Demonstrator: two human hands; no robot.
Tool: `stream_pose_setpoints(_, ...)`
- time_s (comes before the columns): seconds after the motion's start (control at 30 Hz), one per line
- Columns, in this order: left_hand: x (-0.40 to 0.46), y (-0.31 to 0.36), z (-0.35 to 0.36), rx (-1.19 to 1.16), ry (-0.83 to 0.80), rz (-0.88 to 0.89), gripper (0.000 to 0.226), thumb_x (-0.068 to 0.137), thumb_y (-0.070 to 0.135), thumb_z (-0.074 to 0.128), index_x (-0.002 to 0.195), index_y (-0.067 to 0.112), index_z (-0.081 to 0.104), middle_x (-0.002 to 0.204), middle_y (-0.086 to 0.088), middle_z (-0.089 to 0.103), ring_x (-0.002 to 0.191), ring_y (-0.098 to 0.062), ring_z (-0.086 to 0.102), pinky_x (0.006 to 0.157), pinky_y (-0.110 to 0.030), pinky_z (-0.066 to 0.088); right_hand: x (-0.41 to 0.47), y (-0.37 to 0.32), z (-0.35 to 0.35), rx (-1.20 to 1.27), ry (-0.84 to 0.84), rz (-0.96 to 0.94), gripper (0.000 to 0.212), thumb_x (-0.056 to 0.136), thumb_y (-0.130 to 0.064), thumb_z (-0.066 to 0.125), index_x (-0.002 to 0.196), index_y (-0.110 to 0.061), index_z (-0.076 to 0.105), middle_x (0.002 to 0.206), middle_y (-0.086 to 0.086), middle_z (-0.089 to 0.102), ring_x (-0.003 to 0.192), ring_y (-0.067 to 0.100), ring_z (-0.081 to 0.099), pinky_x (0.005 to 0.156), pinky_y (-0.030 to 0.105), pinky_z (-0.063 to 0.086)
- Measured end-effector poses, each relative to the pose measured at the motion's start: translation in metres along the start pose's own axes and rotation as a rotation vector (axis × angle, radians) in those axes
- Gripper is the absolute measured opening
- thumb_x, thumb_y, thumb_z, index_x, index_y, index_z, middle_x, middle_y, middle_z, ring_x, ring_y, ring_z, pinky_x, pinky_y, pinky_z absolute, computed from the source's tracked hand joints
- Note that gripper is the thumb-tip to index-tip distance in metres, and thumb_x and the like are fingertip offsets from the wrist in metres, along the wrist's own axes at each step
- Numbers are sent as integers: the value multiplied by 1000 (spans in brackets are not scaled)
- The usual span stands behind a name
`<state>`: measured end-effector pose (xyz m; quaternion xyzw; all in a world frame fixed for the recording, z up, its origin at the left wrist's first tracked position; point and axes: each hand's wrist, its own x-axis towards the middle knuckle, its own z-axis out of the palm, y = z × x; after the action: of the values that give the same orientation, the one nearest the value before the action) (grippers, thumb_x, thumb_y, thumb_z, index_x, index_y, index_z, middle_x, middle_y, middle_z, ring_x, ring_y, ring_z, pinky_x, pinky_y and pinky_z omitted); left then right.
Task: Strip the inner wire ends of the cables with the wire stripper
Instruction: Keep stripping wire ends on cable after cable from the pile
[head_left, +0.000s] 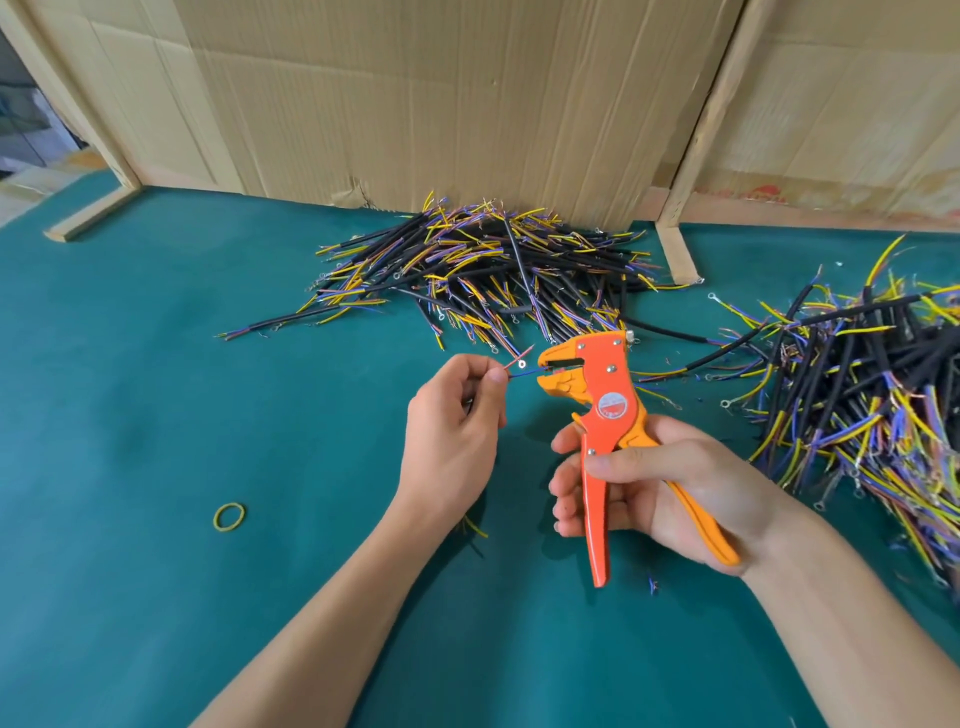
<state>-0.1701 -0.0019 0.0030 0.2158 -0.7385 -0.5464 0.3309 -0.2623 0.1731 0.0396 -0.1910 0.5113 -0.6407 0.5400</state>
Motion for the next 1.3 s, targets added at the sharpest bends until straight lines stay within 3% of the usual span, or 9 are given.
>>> stream_pose_setpoints(0.2, -1, -1, 2, 15, -4, 2, 19, 103, 21, 54, 86, 22, 61, 58, 13, 55, 52, -8, 43, 50, -20, 37, 0, -2, 1, -26, -36, -5, 27, 77, -6, 77, 102, -2, 69, 86, 28, 61, 72, 40, 63, 69, 47, 57)
stream_pose_setpoints(0.4, -1, -1, 2, 17, 5, 15, 18, 103, 22, 54, 86, 21, 61, 59, 13, 56, 52, -7, 43, 50, -18, 37, 2, -3, 5, -36, -20, -33, 6, 82, -10, 69, 84, -7, 64, 73, 18, 55, 60, 33, 57, 58, 42, 54)
stream_pose_setpoints(0.87, -3, 1, 1, 16, -22, 36, 19, 104, 19, 52, 86, 20, 60, 59, 12, 55, 49, -5, 39, 50, -15, 33, 0, -2, 8, -56, -3, -27, 12, 79, -11, 71, 76, -10, 60, 65, 12, 46, 49, 25, 47, 47, 34, 46)
stream_pose_setpoints(1.07, -3, 2, 2, 27, -64, 46, 16, 103, 18, 55, 88, 19, 61, 59, 10, 58, 51, -7, 44, 51, -17, 37, 6, 2, 12, -13, 111, -93, 27, 75, -13, 75, 67, -15, 49, 54, 3, 29, 34, 13, 29, 35, 19, 30)
stream_pose_setpoints(1.17, -2, 0, 2, 10, -57, 32, 16, 103, 18, 55, 88, 18, 61, 59, 9, 58, 49, -8, 42, 50, -20, 36, 5, 4, 11, 24, 58, -91, 24, 75, -12, 79, 70, -14, 55, 56, 5, 37, 38, 16, 36, 38, 23, 35)
stream_pose_setpoints(1.3, -2, -2, 0, 12, -12, 20, 16, 102, 18, 56, 87, 20, 60, 60, 6, 61, 48, -10, 43, 49, -25, 38, 2, 5, 5, 189, -2, -78, 35, 65, -11, 89, 91, -9, 66, 73, 18, 58, 58, 30, 57, 56, 38, 53)
